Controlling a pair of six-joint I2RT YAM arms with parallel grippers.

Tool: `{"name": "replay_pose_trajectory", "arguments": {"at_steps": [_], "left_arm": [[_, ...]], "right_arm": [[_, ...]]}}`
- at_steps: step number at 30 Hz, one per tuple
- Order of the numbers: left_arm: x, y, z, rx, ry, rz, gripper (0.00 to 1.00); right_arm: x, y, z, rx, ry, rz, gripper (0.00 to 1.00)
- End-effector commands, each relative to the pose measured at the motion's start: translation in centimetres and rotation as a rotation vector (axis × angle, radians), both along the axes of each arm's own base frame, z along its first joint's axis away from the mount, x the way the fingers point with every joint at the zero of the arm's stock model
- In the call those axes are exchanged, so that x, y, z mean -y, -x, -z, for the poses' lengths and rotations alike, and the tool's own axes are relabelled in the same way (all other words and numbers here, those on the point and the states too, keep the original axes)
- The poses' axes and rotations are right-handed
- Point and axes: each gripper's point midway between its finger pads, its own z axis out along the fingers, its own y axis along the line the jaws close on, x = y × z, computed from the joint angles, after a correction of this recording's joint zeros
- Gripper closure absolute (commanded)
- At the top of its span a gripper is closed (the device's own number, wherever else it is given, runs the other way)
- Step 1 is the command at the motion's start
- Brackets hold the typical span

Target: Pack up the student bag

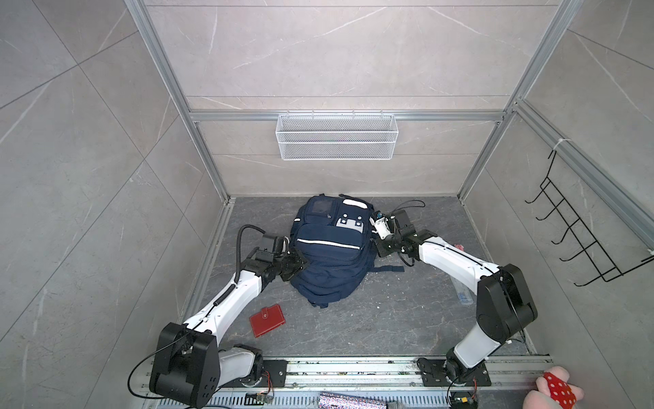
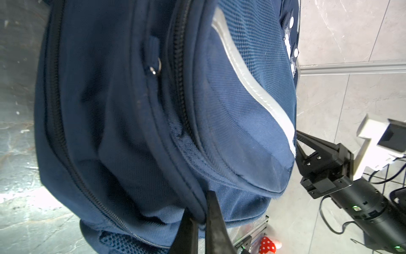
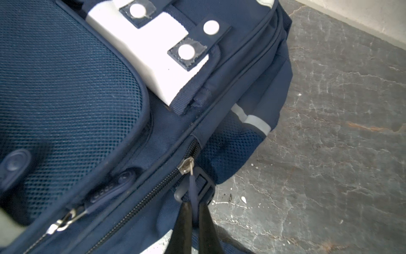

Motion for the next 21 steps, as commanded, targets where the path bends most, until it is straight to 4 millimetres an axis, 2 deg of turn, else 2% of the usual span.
{"name": "replay_pose_trajectory", "arguments": {"at_steps": [1, 4, 5, 6, 7, 9, 12, 16, 18, 21], "left_arm": [[-0.5, 0.3, 0.0, 0.009, -0.041, 0.051, 1.0], [-0.3, 0.4, 0.1, 0.012, -0.033, 0.064, 1.0], [-0.2, 0.5, 0.1, 0.015, -0.026, 0.073, 1.0], [0.0, 0.6, -0.1, 0.021, -0.022, 0.086, 1.0], [0.2, 0.6, -0.3, 0.027, -0.019, 0.103, 1.0], [0.4, 0.8, -0.6, 0.035, -0.021, 0.134, 1.0], [0.3, 1.4, -0.7, 0.035, -0.044, 0.182, 1.0], [0.5, 2.3, -0.3, 0.02, -0.052, 0.23, 1.0], [0.7, 2.7, -0.3, 0.016, -0.044, 0.252, 1.0], [1.1, 3.0, -0.5, 0.036, -0.01, 0.265, 1.0]], "right_arm": [[2.6, -1.1, -1.9, 0.073, 0.032, 0.048, 1.0], [1.8, 1.5, -1.8, 0.023, -0.01, -0.041, 0.88], [1.6, 2.7, -2.4, 0.003, -0.032, -0.065, 0.71], [1.4, 4.1, -2.9, -0.011, -0.049, -0.092, 0.46], [1.4, 5.4, -3.2, -0.017, -0.051, -0.112, 0.27], [1.5, 7.6, -3.7, 0.003, -0.037, -0.164, 0.07], [1.6, 9.3, -4.1, 0.02, -0.023, -0.226, 0.03], [-0.2, 10.1, -4.4, 0.02, -0.067, -0.335, 0.03], [-0.9, 9.7, -3.7, 0.023, -0.065, -0.371, 0.03], [-2.7, 7.9, -2.6, 0.014, -0.08, -0.425, 0.04]]}}
